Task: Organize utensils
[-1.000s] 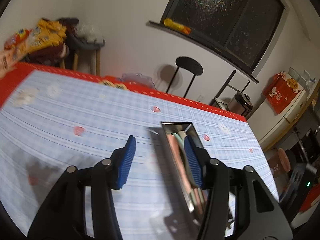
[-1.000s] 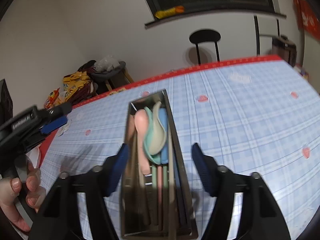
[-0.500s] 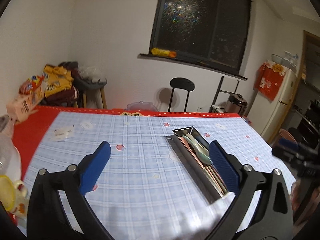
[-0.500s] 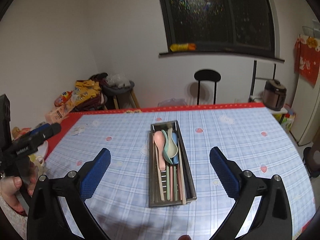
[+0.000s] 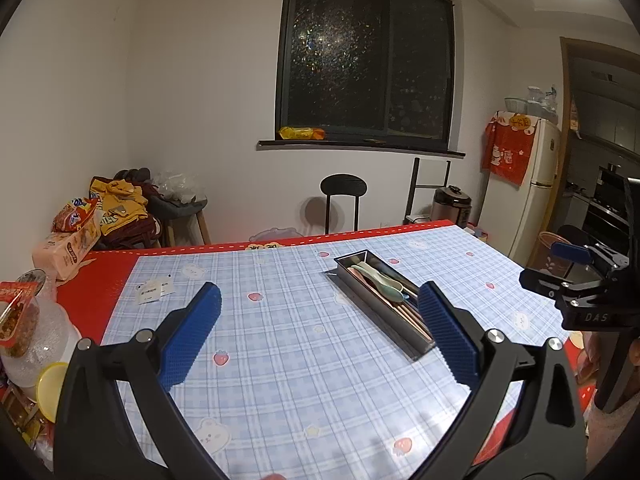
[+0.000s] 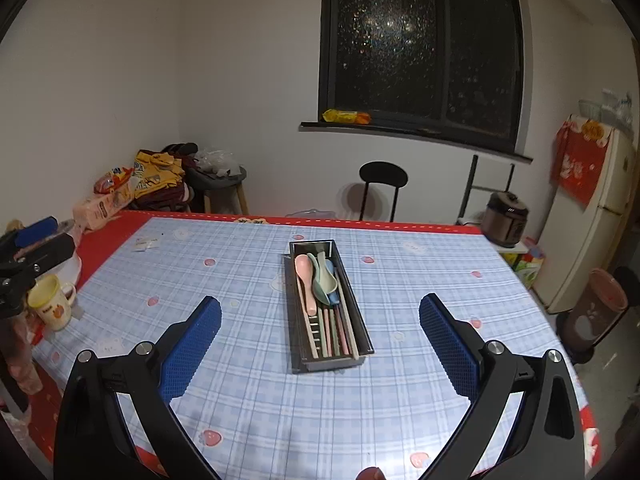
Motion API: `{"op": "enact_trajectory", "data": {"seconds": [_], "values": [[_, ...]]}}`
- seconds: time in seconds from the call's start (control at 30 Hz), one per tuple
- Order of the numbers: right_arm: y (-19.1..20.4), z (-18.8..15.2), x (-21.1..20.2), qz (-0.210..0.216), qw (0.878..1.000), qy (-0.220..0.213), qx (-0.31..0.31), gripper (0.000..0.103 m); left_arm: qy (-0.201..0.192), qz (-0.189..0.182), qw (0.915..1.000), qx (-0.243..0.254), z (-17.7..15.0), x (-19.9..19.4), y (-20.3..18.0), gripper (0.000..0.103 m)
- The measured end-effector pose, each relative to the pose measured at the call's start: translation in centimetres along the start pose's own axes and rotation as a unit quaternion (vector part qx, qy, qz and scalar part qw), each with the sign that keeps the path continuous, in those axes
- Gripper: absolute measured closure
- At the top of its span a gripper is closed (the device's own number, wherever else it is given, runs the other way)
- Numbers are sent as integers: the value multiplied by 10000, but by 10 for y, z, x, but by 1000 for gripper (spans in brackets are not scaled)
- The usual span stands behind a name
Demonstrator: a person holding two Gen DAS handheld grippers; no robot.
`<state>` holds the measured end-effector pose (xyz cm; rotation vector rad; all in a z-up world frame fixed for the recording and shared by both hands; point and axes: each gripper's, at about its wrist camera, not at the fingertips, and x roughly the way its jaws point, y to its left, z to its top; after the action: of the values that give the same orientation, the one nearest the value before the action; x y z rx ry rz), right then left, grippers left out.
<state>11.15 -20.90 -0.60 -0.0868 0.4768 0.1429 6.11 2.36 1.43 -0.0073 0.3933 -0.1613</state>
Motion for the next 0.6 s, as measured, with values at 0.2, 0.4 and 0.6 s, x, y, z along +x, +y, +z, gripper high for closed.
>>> {"op": "enact_trajectory", "data": {"seconds": [0.2,0.4,0.6], "values": [[10,-7,-17,-127,9999,-53,-58,6,-107,33,9999,24,-8,-18,4,6],[11,-12,-24,-392,9992,-64,-84,6,-139,-4,9999,24,-11,-24,5,6],[8,-17,-30,-467,9988,-83,-70,6,-82,-24,10000,37,-11,-23,4,6]]}}
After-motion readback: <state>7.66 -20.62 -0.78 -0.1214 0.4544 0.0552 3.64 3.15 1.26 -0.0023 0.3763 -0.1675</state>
